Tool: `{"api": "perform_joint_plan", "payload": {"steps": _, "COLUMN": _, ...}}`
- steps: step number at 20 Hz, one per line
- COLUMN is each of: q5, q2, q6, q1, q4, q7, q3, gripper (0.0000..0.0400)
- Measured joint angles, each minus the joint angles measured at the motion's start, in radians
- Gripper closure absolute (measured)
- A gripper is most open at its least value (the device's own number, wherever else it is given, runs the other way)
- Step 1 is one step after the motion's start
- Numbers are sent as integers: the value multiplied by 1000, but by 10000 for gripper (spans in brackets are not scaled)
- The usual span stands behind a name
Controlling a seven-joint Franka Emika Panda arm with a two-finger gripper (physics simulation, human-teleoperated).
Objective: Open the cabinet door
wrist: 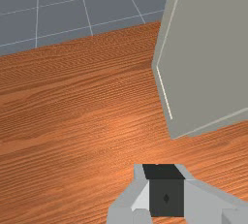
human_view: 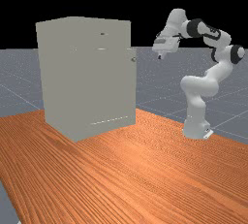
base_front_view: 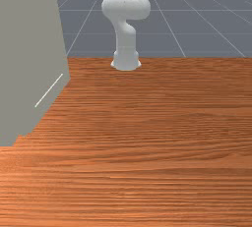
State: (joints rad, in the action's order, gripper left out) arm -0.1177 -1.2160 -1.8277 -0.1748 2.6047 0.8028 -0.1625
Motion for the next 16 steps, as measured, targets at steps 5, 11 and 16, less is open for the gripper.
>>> {"api": "perform_joint_plan", "payload": {"steps": 5, "q5": -64, "q2": -131, "q6": -211, "q1": -115, "q4": 59, "q7": 71, "q3": -22, "gripper": 400}}
{"api": "perform_joint_plan", "payload": {"steps": 11, "q5": -173, "q2": -158, "q6": -698, "q1": -222, "q4": 243, "q7": 104, "q3": -114, "gripper": 54}}
{"api": "perform_joint_plan", "payload": {"steps": 16, "q5": -225, "q2": -77, "q6": -1192, "q1": -269, "q4": 397, "q7": 110, "q3": -161, "gripper": 4}}
